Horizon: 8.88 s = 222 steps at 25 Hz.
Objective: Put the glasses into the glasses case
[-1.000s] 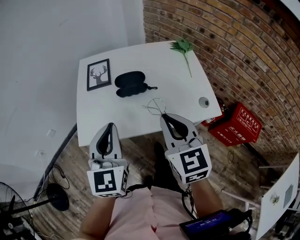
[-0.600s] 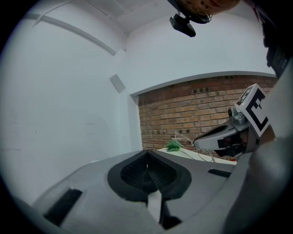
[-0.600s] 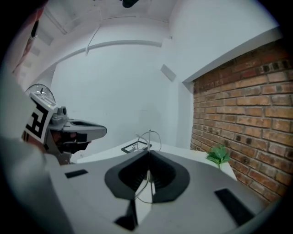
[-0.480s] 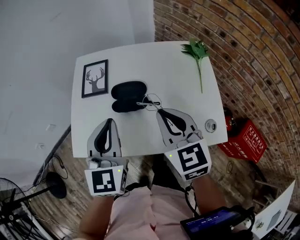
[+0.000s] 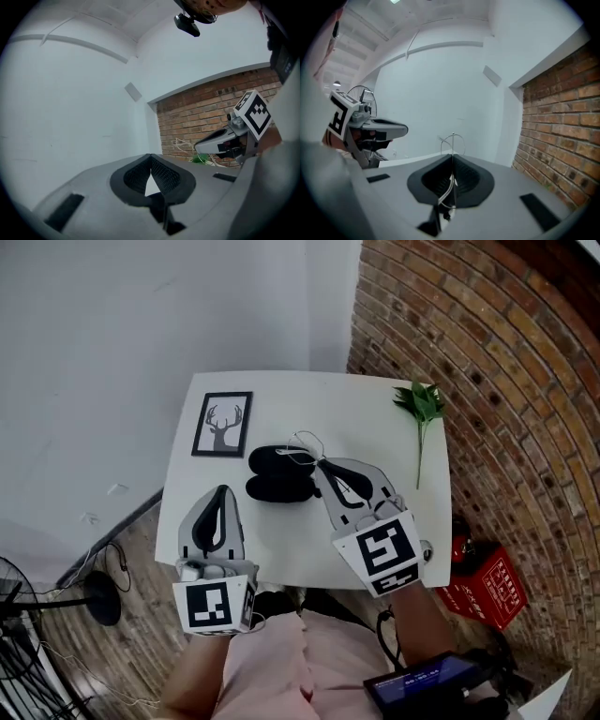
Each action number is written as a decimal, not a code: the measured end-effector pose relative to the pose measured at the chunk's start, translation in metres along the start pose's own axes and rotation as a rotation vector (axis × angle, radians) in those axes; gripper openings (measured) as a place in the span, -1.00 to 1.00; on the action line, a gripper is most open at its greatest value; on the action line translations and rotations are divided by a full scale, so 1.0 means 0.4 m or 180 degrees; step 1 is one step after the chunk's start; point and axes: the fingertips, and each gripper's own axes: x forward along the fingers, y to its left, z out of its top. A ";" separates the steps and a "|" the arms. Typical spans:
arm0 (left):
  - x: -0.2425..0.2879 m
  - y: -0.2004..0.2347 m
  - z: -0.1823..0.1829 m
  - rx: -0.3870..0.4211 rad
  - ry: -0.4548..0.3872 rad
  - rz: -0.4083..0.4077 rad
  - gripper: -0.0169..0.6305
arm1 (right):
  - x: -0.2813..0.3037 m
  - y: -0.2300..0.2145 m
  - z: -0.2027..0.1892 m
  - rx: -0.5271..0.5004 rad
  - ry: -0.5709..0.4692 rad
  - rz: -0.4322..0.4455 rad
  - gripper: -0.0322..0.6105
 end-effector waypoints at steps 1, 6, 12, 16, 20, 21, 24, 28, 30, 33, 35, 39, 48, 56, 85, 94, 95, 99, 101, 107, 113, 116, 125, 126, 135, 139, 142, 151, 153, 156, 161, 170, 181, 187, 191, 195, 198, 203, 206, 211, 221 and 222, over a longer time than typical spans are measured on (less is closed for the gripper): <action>0.001 0.011 0.009 0.0012 -0.0047 0.0045 -0.94 | 0.007 -0.002 0.013 -0.0041 -0.0018 0.0023 -0.86; 0.007 0.062 0.017 -0.0093 -0.0124 0.0207 -0.94 | 0.056 -0.003 0.048 -0.0196 -0.0014 0.0146 -0.86; 0.044 0.106 -0.031 -0.0199 -0.0053 0.0261 -0.94 | 0.135 0.004 0.017 -0.0325 0.0167 0.0276 -0.86; 0.081 0.131 -0.078 -0.0252 0.0064 0.0252 -0.94 | 0.192 0.013 -0.035 -0.0309 0.0364 0.0396 -0.86; 0.122 0.157 -0.138 -0.0335 0.0207 0.0220 -0.94 | 0.253 0.038 -0.097 -0.0269 0.0550 0.0554 -0.86; 0.129 0.162 -0.157 -0.0357 0.0256 0.0210 -0.94 | 0.267 0.048 -0.115 -0.0264 0.0604 0.0605 -0.86; 0.146 0.172 -0.214 -0.0414 0.0411 0.0178 -0.94 | 0.299 0.075 -0.173 -0.0248 0.0763 0.0767 -0.86; 0.154 0.191 -0.281 -0.0482 0.0587 0.0181 -0.94 | 0.323 0.108 -0.250 -0.0295 0.0993 0.0976 -0.86; 0.157 0.201 -0.307 -0.0524 0.0667 0.0184 -0.94 | 0.332 0.121 -0.282 -0.0341 0.1099 0.1056 -0.86; 0.160 0.218 -0.337 -0.0548 0.0736 0.0198 -0.94 | 0.340 0.139 -0.320 -0.0382 0.1229 0.1160 -0.86; 0.163 0.227 -0.352 -0.0563 0.0768 0.0206 -0.94 | 0.344 0.148 -0.340 -0.0395 0.1295 0.1220 -0.86; 0.168 0.238 -0.382 -0.0614 0.0834 0.0208 -0.94 | 0.350 0.161 -0.376 -0.0457 0.1412 0.1320 -0.86; 0.178 0.249 -0.437 -0.0684 0.0953 0.0195 -0.94 | 0.364 0.182 -0.430 -0.0594 0.1627 0.1512 -0.86; 0.188 0.266 -0.458 -0.0718 0.1039 0.0248 -0.94 | 0.369 0.205 -0.459 -0.0588 0.1749 0.1752 -0.86; 0.186 0.280 -0.484 -0.0766 0.1064 0.0254 -0.94 | 0.357 0.257 -0.501 -0.0791 0.1981 0.2161 -0.83; 0.187 0.281 -0.480 -0.0752 0.1044 0.0250 -0.94 | 0.356 0.253 -0.492 -0.0868 0.1932 0.2105 -0.73; 0.186 0.282 -0.481 -0.0752 0.1047 0.0250 -0.94 | 0.356 0.252 -0.489 -0.0869 0.1925 0.2089 -0.73; 0.187 0.278 -0.479 -0.0752 0.1047 0.0237 -0.94 | 0.360 0.240 -0.484 -0.0874 0.1903 0.2005 -0.67; 0.187 0.276 -0.478 -0.0756 0.1052 0.0231 -0.94 | 0.361 0.235 -0.485 -0.0877 0.1903 0.1978 -0.67; 0.186 0.276 -0.477 -0.0755 0.1051 0.0222 -0.94 | 0.365 0.228 -0.491 -0.0894 0.1932 0.1920 -0.74; 0.189 0.279 -0.478 -0.0759 0.1063 0.0220 -0.94 | 0.366 0.227 -0.490 -0.0917 0.1951 0.1889 -0.74; 0.189 0.278 -0.481 -0.0763 0.1071 0.0216 -0.94 | 0.366 0.227 -0.491 -0.0966 0.1962 0.1867 -0.73; 0.190 0.280 -0.479 -0.0775 0.1053 0.0199 -0.94 | 0.367 0.227 -0.451 -0.0646 0.1811 0.1900 -0.59; 0.190 0.280 -0.477 -0.0774 0.1047 0.0192 -0.94 | 0.363 0.223 -0.447 -0.0657 0.1790 0.1878 -0.56; 0.196 0.248 -0.462 -0.0723 0.1035 0.0088 -0.94 | 0.327 0.192 -0.473 -0.0797 0.1725 0.1532 -0.39; 0.192 0.243 -0.459 -0.0687 0.1044 0.0082 -0.94 | 0.319 0.211 -0.496 -0.0953 0.1701 0.1466 -0.29; 0.187 0.247 -0.460 -0.0666 0.1055 0.0092 -0.94 | 0.322 0.214 -0.506 -0.0960 0.1680 0.1403 -0.30; 0.180 0.250 -0.457 -0.0632 0.1058 0.0121 -0.94 | 0.336 0.204 -0.489 -0.0794 0.1619 0.1404 -0.41; 0.179 0.250 -0.455 -0.0631 0.1055 0.0124 -0.94 | 0.340 0.198 -0.485 -0.0741 0.1592 0.1391 -0.45; 0.179 0.248 -0.451 -0.0619 0.1046 0.0123 -0.94 | 0.344 0.197 -0.486 -0.0748 0.1610 0.1388 -0.59; 0.177 0.258 -0.453 -0.0616 0.1046 0.0138 -0.94 | 0.343 0.210 -0.489 -0.0785 0.1661 0.1348 -0.84; 0.178 0.257 -0.456 -0.0634 0.1048 0.0129 -0.94 | 0.337 0.206 -0.499 -0.0738 0.1779 0.1154 -0.87; 0.177 0.257 -0.447 -0.0644 0.1019 0.0132 -0.94 | 0.348 0.166 -0.433 -0.0507 0.1495 0.0950 -0.84; 0.179 0.254 -0.437 -0.0633 0.0984 0.0126 -0.94 | 0.361 0.101 -0.378 -0.0201 0.1106 0.0462 -0.86; 0.181 0.253 -0.399 -0.0586 0.0871 0.0121 -0.94 | 0.342 0.040 -0.317 -0.0065 0.0863 0.0155 -0.88; 0.175 0.236 -0.295 -0.0505 0.0623 0.0109 -0.94 | 0.290 -0.015 -0.218 0.0129 0.0559 -0.0083 -0.88; 0.167 0.215 -0.186 -0.0422 0.0345 0.0097 -0.94 | 0.239 -0.046 -0.119 0.0170 0.0184 -0.0223 -0.88; 0.139 0.180 -0.003 -0.0284 -0.0137 0.0124 -0.94 | 0.139 -0.066 0.050 0.0169 -0.0326 -0.0436 -0.88; 0.129 0.164 0.082 -0.0188 -0.0347 0.0155 -0.94 | 0.083 -0.072 0.131 0.0134 -0.0588 -0.0532 -0.89; 0.115 0.129 0.156 -0.0112 -0.0525 0.0148 -0.94 | 0.017 -0.080 0.190 0.0048 -0.0794 -0.0642 -0.89; 0.095 0.067 0.188 -0.0056 -0.0607 0.0006 -0.94 | -0.025 -0.068 0.202 0.0021 -0.0877 -0.0658 -0.89; 0.094 0.068 0.188 -0.0053 -0.0604 0.0006 -0.94 | -0.024 -0.067 0.203 0.0018 -0.0882 -0.0656 -0.89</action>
